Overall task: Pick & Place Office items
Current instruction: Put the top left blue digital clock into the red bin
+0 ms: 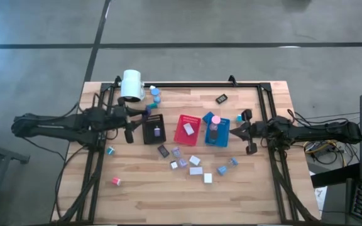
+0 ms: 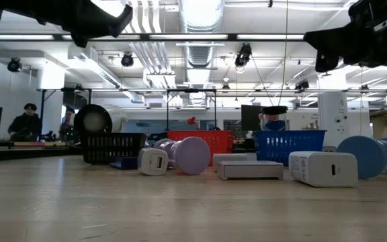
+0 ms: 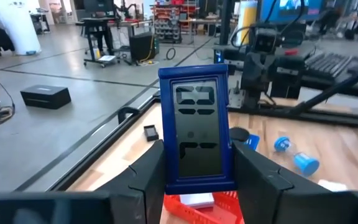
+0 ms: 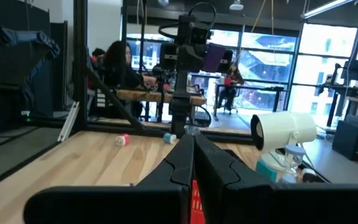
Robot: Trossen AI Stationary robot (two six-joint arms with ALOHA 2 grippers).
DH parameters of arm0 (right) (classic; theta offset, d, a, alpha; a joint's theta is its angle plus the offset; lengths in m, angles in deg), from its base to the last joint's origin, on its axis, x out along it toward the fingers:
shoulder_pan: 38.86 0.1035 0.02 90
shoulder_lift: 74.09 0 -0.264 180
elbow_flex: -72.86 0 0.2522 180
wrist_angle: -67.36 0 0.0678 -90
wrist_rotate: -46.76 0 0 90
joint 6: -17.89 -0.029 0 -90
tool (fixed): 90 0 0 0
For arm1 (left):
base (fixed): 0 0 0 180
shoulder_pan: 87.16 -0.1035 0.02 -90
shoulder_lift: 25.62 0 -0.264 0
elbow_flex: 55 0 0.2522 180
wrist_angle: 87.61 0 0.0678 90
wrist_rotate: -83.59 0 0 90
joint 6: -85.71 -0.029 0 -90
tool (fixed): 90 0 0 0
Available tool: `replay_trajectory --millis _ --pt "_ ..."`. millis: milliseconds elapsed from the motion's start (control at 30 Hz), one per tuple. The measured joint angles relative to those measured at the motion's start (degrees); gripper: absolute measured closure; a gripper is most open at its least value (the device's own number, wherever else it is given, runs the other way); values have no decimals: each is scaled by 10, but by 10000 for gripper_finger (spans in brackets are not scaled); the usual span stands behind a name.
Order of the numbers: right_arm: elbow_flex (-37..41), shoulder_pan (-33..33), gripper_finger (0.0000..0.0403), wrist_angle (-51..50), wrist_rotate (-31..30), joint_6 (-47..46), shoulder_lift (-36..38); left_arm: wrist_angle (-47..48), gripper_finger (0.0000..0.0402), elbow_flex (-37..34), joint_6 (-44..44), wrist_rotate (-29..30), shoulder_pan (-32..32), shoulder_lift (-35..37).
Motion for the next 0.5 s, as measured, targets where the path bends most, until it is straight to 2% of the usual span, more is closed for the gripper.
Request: replay_trajectory --millis 300,500 --pt "0 0 394 -2 0 27 -2 -74 251 1 -74 -7 0 -66" --pt "0 0 394 8 0 28 -2 -77 251 27 -80 -10 -6 -116"
